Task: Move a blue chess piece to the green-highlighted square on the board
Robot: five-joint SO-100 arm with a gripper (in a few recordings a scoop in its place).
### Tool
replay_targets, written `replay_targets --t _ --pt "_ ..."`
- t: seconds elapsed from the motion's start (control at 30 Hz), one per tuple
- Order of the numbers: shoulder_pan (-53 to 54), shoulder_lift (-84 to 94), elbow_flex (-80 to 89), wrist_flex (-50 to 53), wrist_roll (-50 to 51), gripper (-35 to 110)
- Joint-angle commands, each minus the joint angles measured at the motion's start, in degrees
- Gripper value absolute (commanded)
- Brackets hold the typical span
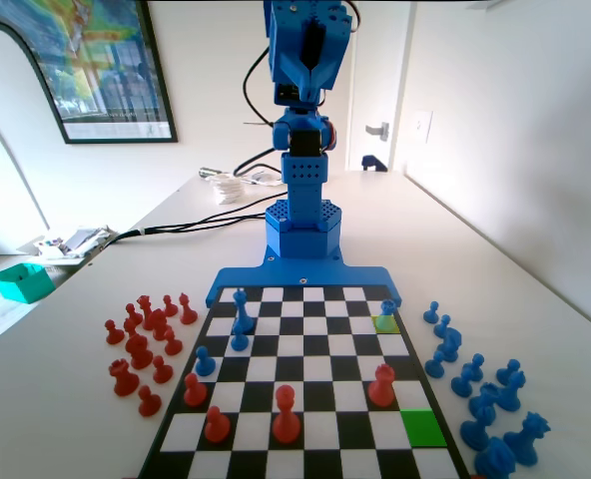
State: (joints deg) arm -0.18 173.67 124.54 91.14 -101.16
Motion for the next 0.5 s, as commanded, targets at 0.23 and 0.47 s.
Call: replay_targets --t 0.23,0.47 --pt "1.41 1.23 0.35 -1.05 -0.18 1" --pt "1.32 1.23 -0.18 -1.05 0.44 1"
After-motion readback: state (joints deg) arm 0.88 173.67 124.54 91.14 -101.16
